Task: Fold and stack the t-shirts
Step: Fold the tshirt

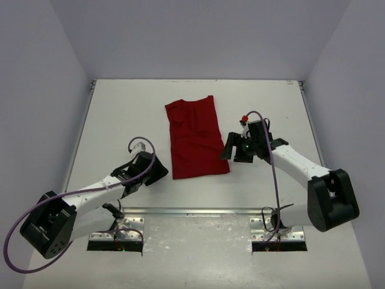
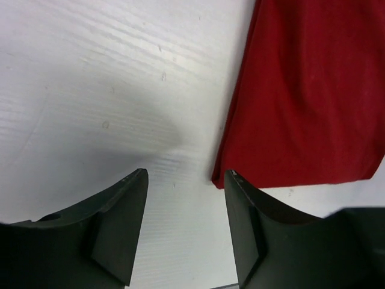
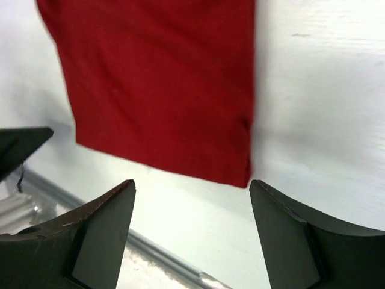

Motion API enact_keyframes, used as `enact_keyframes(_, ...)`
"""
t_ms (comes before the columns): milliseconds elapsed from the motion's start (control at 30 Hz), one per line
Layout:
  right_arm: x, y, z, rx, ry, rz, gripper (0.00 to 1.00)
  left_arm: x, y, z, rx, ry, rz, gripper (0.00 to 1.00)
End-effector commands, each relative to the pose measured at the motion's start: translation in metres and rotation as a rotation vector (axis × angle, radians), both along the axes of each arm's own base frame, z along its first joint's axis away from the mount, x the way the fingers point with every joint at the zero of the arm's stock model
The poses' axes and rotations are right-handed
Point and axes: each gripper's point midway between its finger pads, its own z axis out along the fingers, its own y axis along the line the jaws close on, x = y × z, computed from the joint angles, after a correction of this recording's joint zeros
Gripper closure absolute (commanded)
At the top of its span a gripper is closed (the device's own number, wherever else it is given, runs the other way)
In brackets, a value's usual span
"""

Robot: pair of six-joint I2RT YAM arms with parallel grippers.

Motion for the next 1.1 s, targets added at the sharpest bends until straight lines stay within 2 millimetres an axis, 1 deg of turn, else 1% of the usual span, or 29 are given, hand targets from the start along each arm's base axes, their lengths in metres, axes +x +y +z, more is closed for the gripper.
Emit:
enact_keyframes(0,0.001,-0.034,-0.014,-0.155,0.051,-0.065,0.22,-0.004,-0.030,-0.001,-0.079,0.022,-0.117,0.49)
enact_keyframes(33,0.000,-0.037,-0.020,-0.167,0.067,-0.066,0.22,-0.008,-0.037,-0.006,-0.078,0.034,-0.139,0.51)
enact_keyframes(67,-0.001,-0.039,-0.026,-0.176,0.081,-0.064,0.22,-0.010,-0.039,-0.009,-0.083,0.042,-0.136,0.52)
enact_keyframes(100,-0.003,-0.037,-0.036,-0.163,0.111,-0.053,0.23,-0.014,-0.039,-0.014,-0.078,0.059,-0.139,0.53)
enact_keyframes(167,-0.005,-0.032,-0.045,-0.140,0.133,-0.013,0.27,-0.011,-0.051,-0.015,-0.121,0.049,-0.167,0.56)
enact_keyframes(200,-0.006,-0.024,-0.050,-0.100,0.145,0.021,0.28,-0.011,-0.053,-0.017,-0.123,0.054,-0.172,0.56)
enact_keyframes(233,-0.006,-0.020,-0.052,-0.082,0.147,0.036,0.29,-0.011,-0.053,-0.022,-0.117,0.070,-0.173,0.56)
enact_keyframes(300,-0.003,-0.016,-0.056,-0.066,0.147,0.046,0.32,-0.009,-0.055,-0.023,-0.115,0.069,-0.170,0.56)
enact_keyframes(333,-0.003,-0.014,-0.060,-0.059,0.168,0.052,0.37,-0.008,-0.054,-0.026,-0.107,0.075,-0.164,0.56)
enact_keyframes(433,-0.004,-0.013,-0.061,-0.050,0.174,0.050,0.43,-0.009,-0.052,-0.030,-0.099,0.084,-0.154,0.58)
enact_keyframes(467,-0.008,-0.015,-0.064,-0.058,0.183,0.042,0.44,-0.009,-0.052,-0.031,-0.098,0.084,-0.154,0.62)
enact_keyframes(500,-0.008,-0.016,-0.064,-0.061,0.182,0.035,0.45,-0.009,-0.052,-0.031,-0.097,0.085,-0.153,0.63)
enact_keyframes(533,-0.010,-0.017,-0.065,-0.064,0.184,0.033,0.49,-0.009,-0.051,-0.034,-0.095,0.089,-0.152,0.66)
enact_keyframes(567,-0.011,-0.017,-0.066,-0.066,0.190,0.032,0.52,-0.009,-0.052,-0.035,-0.095,0.091,-0.157,0.71)
enact_keyframes(600,-0.014,-0.016,-0.067,-0.058,0.202,0.031,0.54,-0.009,-0.053,-0.037,-0.095,0.095,-0.159,0.72)
enact_keyframes(633,-0.018,-0.016,-0.069,-0.052,0.209,0.034,0.57,-0.010,-0.054,-0.041,-0.096,0.105,-0.164,0.75)
enact_keyframes(700,-0.020,-0.013,-0.070,-0.037,0.209,0.035,0.58,-0.011,-0.053,-0.049,-0.086,0.122,-0.165,0.78)
enact_keyframes(767,-0.024,-0.010,-0.073,-0.022,0.227,0.049,0.64,-0.009,-0.053,-0.052,-0.078,0.125,-0.161,0.83)
enact_keyframes(800,-0.024,-0.006,-0.073,0.001,0.227,0.058,0.68,-0.009,-0.053,-0.053,-0.074,0.126,-0.161,0.86)
enact_keyframes(867,-0.025,-0.006,-0.075,-0.002,0.231,0.055,0.86,-0.010,-0.052,-0.054,-0.072,0.127,-0.160,0.94)
enact_keyframes(900,-0.025,-0.006,-0.075,-0.001,0.231,0.056,0.99,-0.009,-0.052,-0.053,-0.072,0.120,-0.159,0.97)
enact_keyframes(933,-0.027,-0.005,-0.074,0.004,0.232,0.058,0.99,-0.010,-0.051,-0.052,-0.070,0.117,-0.162,0.99)
enact_keyframes(967,-0.024,-0.003,-0.064,0.024,0.198,0.054,0.99,-0.009,-0.052,-0.046,-0.078,0.101,-0.164,1.00)
enact_keyframes(1000,-0.025,-0.004,-0.061,0.027,0.187,0.048,0.99,-0.010,-0.052,-0.044,-0.074,0.099,-0.171,1.00)
enact_keyframes(1067,-0.034,-0.006,-0.056,0.033,0.184,0.032,0.99,-0.013,-0.053,-0.036,-0.068,0.081,-0.181,1.00)
